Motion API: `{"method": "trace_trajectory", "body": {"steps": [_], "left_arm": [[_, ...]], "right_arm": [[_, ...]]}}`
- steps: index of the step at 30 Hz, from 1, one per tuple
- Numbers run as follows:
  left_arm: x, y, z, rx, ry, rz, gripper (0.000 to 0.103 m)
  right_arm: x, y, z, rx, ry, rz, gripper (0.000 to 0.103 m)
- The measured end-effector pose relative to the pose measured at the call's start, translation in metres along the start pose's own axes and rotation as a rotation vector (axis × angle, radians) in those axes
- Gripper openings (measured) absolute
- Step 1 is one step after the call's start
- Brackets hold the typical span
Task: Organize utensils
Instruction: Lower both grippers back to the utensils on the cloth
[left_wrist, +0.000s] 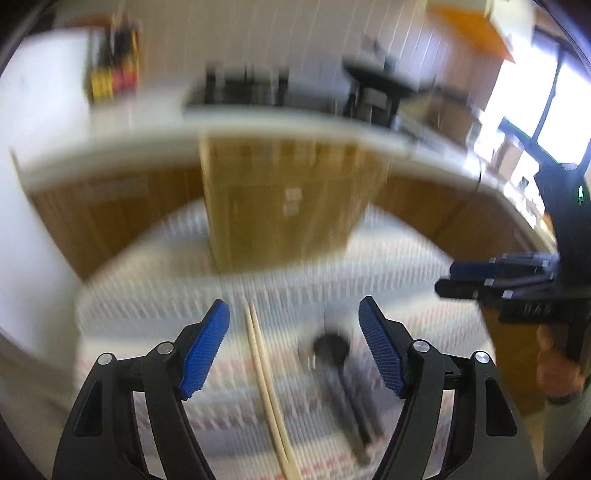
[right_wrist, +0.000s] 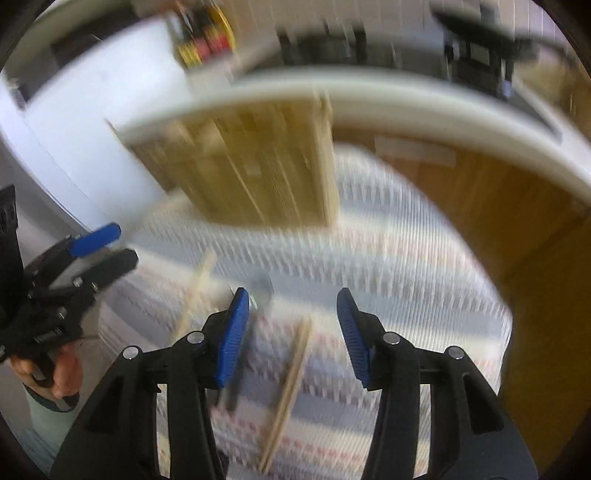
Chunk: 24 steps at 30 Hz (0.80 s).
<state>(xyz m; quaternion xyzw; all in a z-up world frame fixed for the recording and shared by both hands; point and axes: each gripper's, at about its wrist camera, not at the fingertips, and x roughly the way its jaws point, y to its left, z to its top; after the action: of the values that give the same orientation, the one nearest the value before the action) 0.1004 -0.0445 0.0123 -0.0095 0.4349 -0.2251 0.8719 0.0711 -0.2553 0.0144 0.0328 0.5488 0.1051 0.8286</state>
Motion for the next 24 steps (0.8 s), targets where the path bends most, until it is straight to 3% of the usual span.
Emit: {"method": "trace_trajectory", "body": {"steps": [3, 7, 12, 24], "left_arm": [[0.036, 0.004, -0.018, -0.009, 0.139, -0.021, 0.056], [0.062, 0.003, -0.033, -0.004, 0.239, -0.039, 0.05], [0.075, -0.004, -0.037, 0.037, 0.26, 0.0, 0.045], [0.098, -0.025, -0.031, 0.108, 0.3, 0.07, 0.045]], "right_arm": [[0.035, -0.007, -0.011, 0.02, 0.129, -0.028, 0.042], [0.059, -0.005, -0.02, 0.031, 0.2, -0.009, 0.029], [0.067, 0.001, -0.024, 0.022, 0.21, -0.014, 0.027], [0.07, -0.019, -0.015, 0.038, 0.226, 0.001, 0.027]]}}
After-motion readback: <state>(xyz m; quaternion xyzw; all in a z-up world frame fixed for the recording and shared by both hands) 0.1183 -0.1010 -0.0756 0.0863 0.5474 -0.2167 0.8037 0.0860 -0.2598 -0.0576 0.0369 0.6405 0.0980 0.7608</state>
